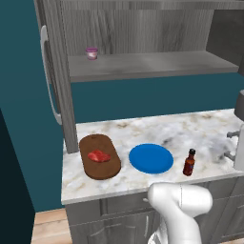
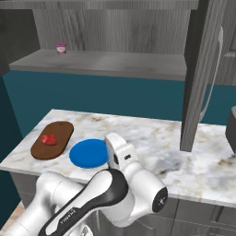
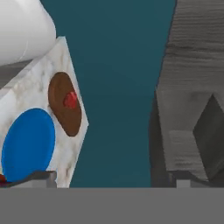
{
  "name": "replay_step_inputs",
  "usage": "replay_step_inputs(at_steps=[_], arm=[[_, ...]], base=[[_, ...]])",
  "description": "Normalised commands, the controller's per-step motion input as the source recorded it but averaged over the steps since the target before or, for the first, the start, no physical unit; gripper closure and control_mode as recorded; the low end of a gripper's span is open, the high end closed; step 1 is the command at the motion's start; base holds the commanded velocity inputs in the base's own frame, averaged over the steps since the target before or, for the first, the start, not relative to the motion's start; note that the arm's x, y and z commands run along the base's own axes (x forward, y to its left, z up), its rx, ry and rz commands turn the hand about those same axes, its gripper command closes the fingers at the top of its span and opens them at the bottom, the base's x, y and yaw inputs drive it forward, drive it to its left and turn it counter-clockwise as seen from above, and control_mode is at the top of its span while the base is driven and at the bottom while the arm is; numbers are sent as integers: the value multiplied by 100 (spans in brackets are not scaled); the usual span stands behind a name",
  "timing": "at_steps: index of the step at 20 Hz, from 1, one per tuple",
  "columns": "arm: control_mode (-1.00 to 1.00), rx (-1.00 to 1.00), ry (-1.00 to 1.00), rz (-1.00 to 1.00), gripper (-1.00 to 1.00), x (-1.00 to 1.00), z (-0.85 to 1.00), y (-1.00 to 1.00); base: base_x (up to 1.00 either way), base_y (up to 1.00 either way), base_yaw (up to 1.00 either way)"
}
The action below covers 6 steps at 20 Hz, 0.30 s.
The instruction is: Pick the steak from the plate and place it on the cutting board. Then pick the condiment bottle from the cabinet and place it next to the cutting board.
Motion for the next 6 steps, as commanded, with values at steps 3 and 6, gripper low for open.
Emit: replay_step_inputs(at_steps=[3,6], arm=[[-100,-28,-18,-4,-100,-16,27,-7],[-100,-28,-19,-3,-100,-17,21,-6]], base=[[0,0,0],[0,0,0]])
